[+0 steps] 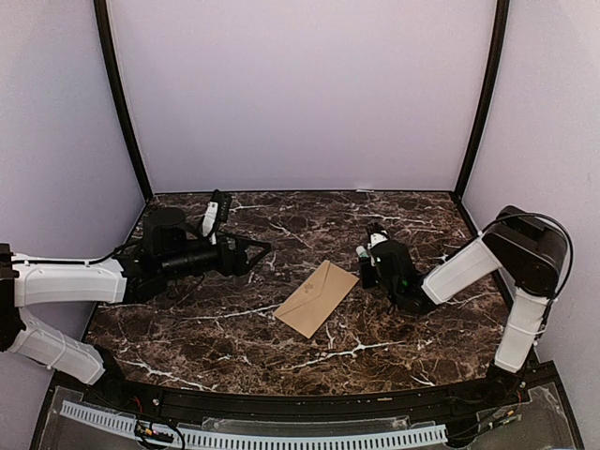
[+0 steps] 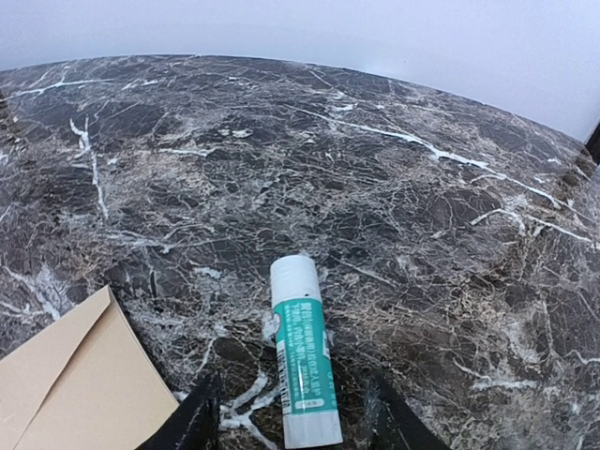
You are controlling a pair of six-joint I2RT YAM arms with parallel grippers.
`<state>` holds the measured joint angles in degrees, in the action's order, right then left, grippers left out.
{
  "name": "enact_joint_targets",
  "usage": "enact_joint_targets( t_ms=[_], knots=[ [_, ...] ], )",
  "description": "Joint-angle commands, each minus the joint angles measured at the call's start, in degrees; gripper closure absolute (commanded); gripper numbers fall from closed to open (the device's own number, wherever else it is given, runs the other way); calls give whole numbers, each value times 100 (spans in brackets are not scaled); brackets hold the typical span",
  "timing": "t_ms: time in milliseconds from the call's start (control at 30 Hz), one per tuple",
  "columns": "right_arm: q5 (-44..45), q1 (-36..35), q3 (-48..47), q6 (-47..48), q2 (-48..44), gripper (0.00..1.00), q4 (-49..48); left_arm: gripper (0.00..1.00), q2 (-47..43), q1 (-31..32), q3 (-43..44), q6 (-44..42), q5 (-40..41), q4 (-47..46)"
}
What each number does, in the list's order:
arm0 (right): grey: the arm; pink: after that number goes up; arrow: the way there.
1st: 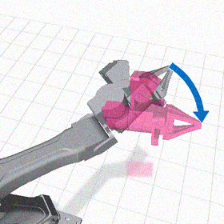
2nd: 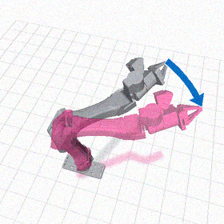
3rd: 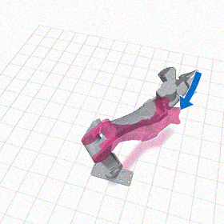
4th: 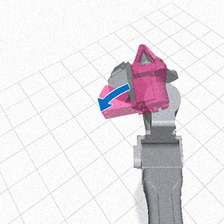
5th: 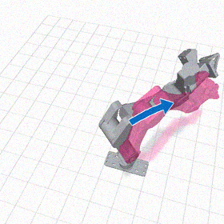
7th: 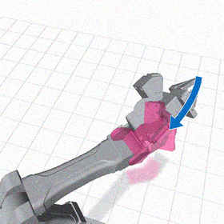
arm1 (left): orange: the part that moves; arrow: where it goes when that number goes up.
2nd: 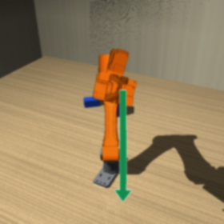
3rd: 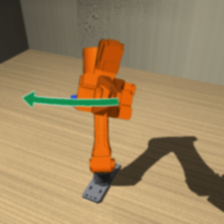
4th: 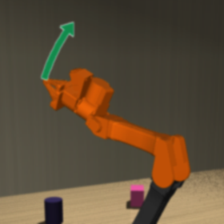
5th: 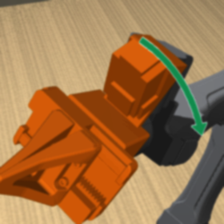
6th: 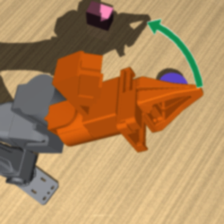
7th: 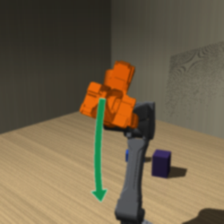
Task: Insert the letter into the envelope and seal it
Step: Place the solid glue at the center of the board, then reset both arms
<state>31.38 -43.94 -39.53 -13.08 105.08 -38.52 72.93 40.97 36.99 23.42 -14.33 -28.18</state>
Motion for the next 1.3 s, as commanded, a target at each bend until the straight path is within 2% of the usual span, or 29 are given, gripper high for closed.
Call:
enact_joint_targets(
  t_ms=[0, 267, 467, 700, 867, 967, 1167, 1267],
  knots=[
    [71, -53, 113, -136, -318, 49, -30, 16, -245, -45, -106, 44, -15, -97],
    [-27, 4, 145, -296, -743, 30, 281, 16, -270, -45, -156, 96, 50, -107],
    [-533, 354, -644, -790, -601, 29, 1639, 16, -270, -74, -132, 131, 69, -37],
    [-1287, 825, -738, -1340, -882, 23, 2364, 15, -228, -312, -57, 205, 428, 467],
    [-2042, 1459, -708, -1550, -1292, 15, 2559, 13, 69, -1132, 173, 70, 625, 1074],
    [-2357, 1950, -662, -1492, -1504, 10, 2606, 13, 213, -1982, 194, -52, 578, 1072],
    [-2653, 3053, -432, -1128, -1902, 7, 2538, 12, 504, -3759, 20, 34, 235, 524],
    [-2653, 3564, -242, -898, -2280, 6, 2373, 11, 504, -4388, -239, 106, 375, -110]
  ],
)
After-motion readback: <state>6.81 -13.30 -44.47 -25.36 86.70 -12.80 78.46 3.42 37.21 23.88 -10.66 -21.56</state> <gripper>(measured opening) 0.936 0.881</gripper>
